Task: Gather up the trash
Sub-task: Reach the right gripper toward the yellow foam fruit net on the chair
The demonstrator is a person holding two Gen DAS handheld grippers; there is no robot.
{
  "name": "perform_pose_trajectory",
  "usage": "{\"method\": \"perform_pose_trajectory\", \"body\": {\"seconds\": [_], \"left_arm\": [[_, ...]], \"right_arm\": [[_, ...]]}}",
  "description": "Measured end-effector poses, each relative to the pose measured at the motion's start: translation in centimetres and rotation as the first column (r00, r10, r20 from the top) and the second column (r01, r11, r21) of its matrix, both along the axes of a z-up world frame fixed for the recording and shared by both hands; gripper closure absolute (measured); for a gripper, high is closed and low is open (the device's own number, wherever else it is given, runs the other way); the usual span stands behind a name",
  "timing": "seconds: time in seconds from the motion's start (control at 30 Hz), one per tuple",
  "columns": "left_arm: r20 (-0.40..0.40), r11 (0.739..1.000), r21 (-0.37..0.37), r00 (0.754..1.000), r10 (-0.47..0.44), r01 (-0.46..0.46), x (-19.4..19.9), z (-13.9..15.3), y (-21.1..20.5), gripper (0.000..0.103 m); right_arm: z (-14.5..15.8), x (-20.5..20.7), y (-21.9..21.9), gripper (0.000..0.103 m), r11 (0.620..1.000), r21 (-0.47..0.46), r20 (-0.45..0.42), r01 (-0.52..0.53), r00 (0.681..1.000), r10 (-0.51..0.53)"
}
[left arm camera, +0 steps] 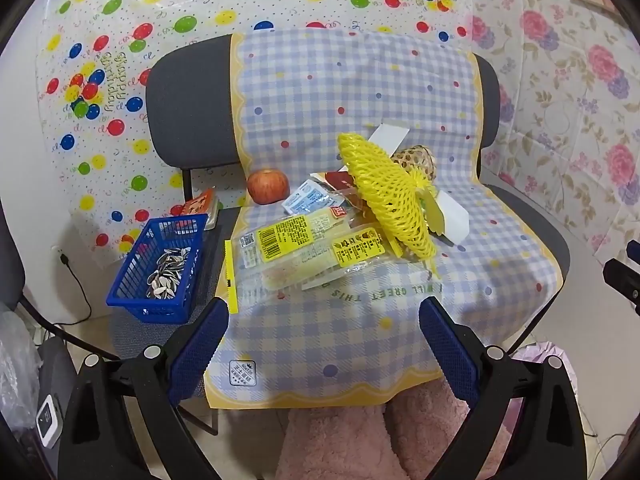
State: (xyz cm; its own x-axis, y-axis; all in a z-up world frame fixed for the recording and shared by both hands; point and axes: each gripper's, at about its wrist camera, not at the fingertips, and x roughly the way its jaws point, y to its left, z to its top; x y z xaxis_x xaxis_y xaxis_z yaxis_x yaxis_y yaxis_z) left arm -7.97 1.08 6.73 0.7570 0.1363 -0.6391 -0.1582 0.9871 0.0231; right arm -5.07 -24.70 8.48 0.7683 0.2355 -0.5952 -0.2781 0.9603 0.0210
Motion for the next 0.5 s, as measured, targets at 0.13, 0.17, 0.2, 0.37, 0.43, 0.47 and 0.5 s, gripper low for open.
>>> {"method": "perform_pose_trajectory", "body": {"seconds": [0.13, 0.17, 0.2, 0.37, 0.43, 0.47, 0.5], "left_arm": [[0.001, 1.000, 0.000, 1.000, 0.000, 0.000, 0.00, 0.00, 0.00, 0.008], [0.001, 1.000, 0.000, 1.000, 0.001, -0.001, 0.01, 0.01, 0.06, 0.008], [0.001, 1.000, 0.001, 1.000, 0.001, -0.001, 0.00, 0.01, 0.02, 0.008], [0.001, 1.000, 0.001, 1.000, 0.002, -0.002, 0.00, -0.02, 0.07, 0.008], [0.001, 1.000, 0.000, 1.000, 0.001, -0.001, 0.02, -0.02, 0.14, 0.008], [0.001, 1.000, 0.001, 1.000, 0.000, 0.000, 0.00, -0.03, 0.09, 0.008], [0.001, 1.000, 0.002, 1.000, 0.000, 0.000, 0.01, -0.04, 0.10, 0.008]], "right_arm": [[0.04, 0.12, 0.27, 0.006, 1.000, -0.002, -0.001, 0.001, 1.000, -0.001], [0.03, 0.14, 0.31, 0.006, 1.000, -0.002, 0.000, 0.001, 1.000, -0.001], [0.02, 0.17, 0.36, 0.006, 1.000, -0.002, 0.000, 0.001, 1.000, -0.001], [0.20, 0.46, 0.30, 0.006, 1.000, -0.004, -0.006, -0.001, 1.000, 0.001], [-0.05, 0.43, 0.43, 0.006, 1.000, -0.004, -0.008, 0.000, 1.000, 0.000], [-0.02, 0.33, 0.24, 0.006, 1.000, -0.004, -0.005, -0.003, 1.000, 0.003], [-0.13, 0.31, 0.30, 0.006, 1.000, -0.003, -0.003, -0.002, 1.000, 0.002]]}}
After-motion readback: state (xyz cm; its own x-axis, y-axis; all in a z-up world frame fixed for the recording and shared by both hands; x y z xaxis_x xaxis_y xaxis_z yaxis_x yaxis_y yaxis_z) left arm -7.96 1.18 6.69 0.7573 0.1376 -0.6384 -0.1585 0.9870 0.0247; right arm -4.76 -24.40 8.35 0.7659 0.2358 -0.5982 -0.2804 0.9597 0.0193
